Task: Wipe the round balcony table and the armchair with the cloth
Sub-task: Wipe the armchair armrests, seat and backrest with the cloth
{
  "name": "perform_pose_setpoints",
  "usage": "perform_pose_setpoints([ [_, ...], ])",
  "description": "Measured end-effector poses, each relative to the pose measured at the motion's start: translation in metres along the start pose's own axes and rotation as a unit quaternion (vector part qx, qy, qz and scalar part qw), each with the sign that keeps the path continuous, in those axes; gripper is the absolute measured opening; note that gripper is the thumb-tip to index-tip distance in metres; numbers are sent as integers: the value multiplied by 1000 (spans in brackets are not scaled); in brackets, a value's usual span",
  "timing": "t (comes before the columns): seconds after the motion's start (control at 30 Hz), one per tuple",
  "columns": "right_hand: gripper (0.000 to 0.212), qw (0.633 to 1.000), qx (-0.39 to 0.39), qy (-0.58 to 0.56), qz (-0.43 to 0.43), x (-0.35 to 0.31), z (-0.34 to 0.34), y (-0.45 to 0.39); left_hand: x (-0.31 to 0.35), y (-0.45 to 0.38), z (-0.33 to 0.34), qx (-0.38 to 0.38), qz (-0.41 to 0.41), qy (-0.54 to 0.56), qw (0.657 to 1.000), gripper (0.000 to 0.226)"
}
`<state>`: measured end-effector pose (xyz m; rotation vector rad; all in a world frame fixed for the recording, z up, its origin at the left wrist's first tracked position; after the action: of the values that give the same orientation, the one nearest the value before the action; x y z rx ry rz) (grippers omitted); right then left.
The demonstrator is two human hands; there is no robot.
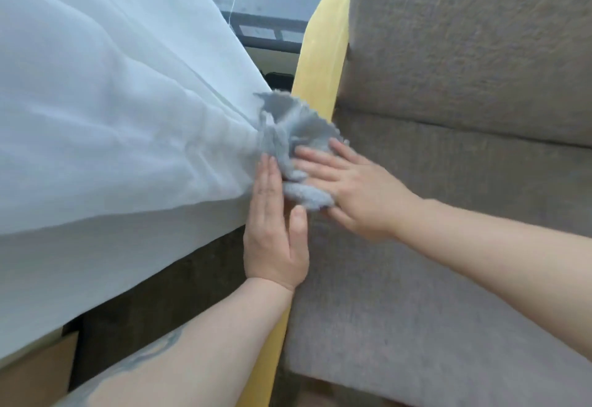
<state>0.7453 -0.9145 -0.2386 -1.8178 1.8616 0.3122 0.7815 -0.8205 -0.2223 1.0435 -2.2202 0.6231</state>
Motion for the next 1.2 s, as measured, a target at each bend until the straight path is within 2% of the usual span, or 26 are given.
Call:
perform_pose_setpoints([
  [0.1,57,971,90,16,221,44,-19,-35,-4,2,9,-28,14,-38,999,57],
  [0.13,56,969,93,6,229,33,-13,-36,-5,3,10,-27,11,-39,999,59],
  [0.17,53,977,66,6,201,15,-1,-32,-5,4,9,-25,9,-36,999,59],
  [0.23,51,996,-3,45,71,-4,6,-30,-4,3,9,-18,14,-45,999,54],
  [0.27,54,997,-8,66,44,9,-1,-39,-4,2,10,-16,15,-56,998,52],
  [0.33,59,984,11,116,132,62,-25,-72,-5,2,12,-22,13,-69,997,51],
  [0.37,61,967,32,127,219,87,-38,-85,-6,2,13,-23,14,-73,997,50],
  [0.4,62,948,49,128,289,94,-42,-88,-6,3,13,-21,16,-76,997,50],
  [0.43,64,938,63,115,321,84,-40,-88,-5,3,12,-18,17,-76,997,50],
  [0.53,60,966,10,92,243,24,-5,-73,-3,2,11,-15,20,-65,998,51],
  [0.57,57,969,3,91,232,29,-4,-77,-3,0,12,-15,20,-69,997,51],
  [0.63,56,949,44,108,292,69,-22,-105,-4,1,14,-24,12,-77,997,51],
  [0.7,56,914,84,131,375,104,-41,-124,-7,4,15,-32,6,-74,997,52],
  [0.77,60,901,99,130,402,94,-32,-115,-6,4,14,-26,9,-65,998,51],
  [0.87,67,935,96,83,332,26,-7,-64,-5,2,12,-11,-7,-19,1000,51],
  [0.93,66,943,83,106,304,24,-2,-61,-6,-1,12,-8,-8,-16,1000,52],
  [1.1,61,879,80,186,431,108,-35,-128,-5,4,13,-19,13,-59,998,51],
  [1.2,65,874,70,198,438,92,-23,-110,-6,3,12,-10,12,-55,998,51],
])
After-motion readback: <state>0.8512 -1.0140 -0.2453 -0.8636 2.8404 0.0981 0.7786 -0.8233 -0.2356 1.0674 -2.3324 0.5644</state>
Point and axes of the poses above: each hand's wrist, its own y-axis away from the middle knuckle, its own z-axis out of the palm, x = y × z, the point moved 10 cm from there along -y, towards the middle knuckle, and after that the axes turned 12 degrees about x, right-handed, at the moved point
